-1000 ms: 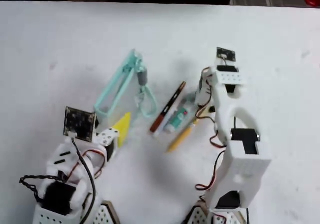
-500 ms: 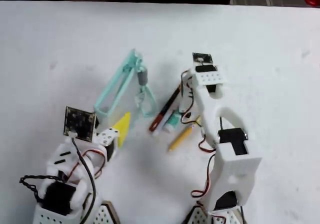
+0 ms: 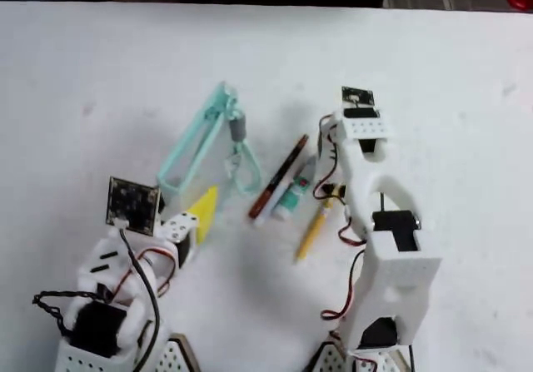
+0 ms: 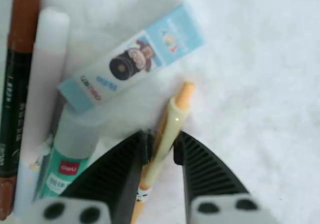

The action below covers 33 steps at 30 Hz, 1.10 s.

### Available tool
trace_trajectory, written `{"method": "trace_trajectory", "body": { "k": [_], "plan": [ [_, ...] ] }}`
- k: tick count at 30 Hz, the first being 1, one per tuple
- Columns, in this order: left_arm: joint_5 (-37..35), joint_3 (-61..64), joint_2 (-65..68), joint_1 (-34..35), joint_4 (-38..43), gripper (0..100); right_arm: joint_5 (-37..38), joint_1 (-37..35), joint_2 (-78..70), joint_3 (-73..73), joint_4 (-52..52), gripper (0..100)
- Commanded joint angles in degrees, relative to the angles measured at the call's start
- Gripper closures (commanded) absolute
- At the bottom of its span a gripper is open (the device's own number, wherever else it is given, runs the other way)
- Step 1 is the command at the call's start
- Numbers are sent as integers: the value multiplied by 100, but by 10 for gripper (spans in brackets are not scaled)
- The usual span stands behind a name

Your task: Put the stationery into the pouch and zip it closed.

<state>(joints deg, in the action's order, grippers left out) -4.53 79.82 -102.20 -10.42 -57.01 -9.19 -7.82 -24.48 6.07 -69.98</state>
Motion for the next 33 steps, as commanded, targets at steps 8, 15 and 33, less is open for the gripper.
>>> {"method": "trace_trajectory", "body": {
  "k": [8,15,33],
  "plan": [
    [-9,-44,13,31,132,778,26,180,813,-176,-145,982],
    [-26,-343,13,22,-299,775,26,163,2853,-176,-347,982],
    [26,-237,13,-462,-387,775,2136,-1253,7029,-176,1086,981]
  ]
}}
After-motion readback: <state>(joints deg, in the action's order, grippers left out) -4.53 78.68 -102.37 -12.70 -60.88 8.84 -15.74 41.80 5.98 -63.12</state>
